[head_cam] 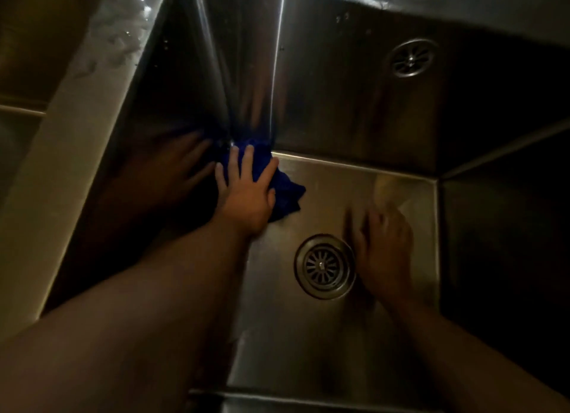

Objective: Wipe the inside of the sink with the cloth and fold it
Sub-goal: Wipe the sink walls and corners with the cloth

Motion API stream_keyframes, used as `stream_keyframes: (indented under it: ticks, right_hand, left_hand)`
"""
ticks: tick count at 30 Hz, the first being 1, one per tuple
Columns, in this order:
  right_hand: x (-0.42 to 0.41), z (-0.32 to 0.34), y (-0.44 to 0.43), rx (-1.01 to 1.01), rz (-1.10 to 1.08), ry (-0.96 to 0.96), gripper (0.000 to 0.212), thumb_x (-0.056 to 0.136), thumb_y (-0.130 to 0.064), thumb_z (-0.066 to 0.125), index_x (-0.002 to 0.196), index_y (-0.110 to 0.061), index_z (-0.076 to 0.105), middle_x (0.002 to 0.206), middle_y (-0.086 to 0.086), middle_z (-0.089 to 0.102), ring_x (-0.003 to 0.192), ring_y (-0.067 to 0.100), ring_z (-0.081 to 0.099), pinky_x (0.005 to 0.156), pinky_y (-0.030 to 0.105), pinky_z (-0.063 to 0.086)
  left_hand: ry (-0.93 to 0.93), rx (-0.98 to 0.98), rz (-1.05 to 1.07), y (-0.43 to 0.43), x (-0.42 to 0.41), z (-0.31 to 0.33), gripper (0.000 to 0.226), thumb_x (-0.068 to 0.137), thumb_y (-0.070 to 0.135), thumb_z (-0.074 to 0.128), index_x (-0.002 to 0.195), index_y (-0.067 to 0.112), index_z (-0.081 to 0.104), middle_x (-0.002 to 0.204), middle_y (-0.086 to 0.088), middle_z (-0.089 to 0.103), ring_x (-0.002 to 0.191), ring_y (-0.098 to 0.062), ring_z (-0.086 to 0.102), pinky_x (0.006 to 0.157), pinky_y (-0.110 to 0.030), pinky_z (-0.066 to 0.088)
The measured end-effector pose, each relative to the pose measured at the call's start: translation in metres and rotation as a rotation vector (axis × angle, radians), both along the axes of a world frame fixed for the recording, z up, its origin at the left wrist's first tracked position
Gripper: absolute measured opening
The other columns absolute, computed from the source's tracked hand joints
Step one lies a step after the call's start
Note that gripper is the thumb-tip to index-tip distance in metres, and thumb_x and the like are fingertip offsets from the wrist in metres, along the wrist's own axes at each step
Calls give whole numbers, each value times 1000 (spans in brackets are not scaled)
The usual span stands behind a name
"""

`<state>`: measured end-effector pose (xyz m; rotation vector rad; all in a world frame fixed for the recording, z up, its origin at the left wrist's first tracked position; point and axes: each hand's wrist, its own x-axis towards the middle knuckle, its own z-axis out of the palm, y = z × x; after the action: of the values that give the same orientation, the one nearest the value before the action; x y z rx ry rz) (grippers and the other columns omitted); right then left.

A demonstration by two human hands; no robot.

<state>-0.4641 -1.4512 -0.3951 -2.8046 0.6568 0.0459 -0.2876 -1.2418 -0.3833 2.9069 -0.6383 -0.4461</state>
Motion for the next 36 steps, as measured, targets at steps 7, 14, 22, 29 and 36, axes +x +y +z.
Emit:
stream_keyframes:
  ticks: [7,14,22,29,36]
  right_hand:
    - [-63,-36,-29,-154,48,328,62,97,-57,5,152,-34,-8,161,10,-9,148,27,-9,116,58,8]
    - [-58,-25,-25,-148,45,367,63,97,-54,15,152,-33,-3,162,12,0,149,29,-2,115,58,8]
    - [-48,-13,-27,37,56,541,63,95,-59,7,136,-41,-36,140,-1,-50,130,18,-45,114,54,-14]
    - [-37,5,-27,142,77,682,64,98,-57,13,133,-37,-37,142,3,-48,129,20,-46,112,54,-16]
    - [-38,3,-26,141,55,664,66,97,-57,14,145,-36,-27,151,5,-40,135,20,-41,113,55,-15]
  left_hand:
    - [25,74,60,-24,17,-3,53,95,54,34,141,34,20,157,-12,3,140,-44,4,104,-65,19]
    - [-1,224,-104,-4,-4,8,64,82,68,43,132,28,35,142,-16,22,125,-42,25,92,-55,36]
    - [298,427,-298,35,-108,29,80,78,72,49,141,32,20,146,-16,10,130,-42,19,92,-49,45]
    - [540,515,-355,63,-162,46,89,76,49,68,146,31,15,150,-18,4,136,-43,10,100,-52,42]
    - [878,573,-352,75,-174,62,74,86,39,62,148,19,27,156,-19,11,135,-43,29,106,-45,37]
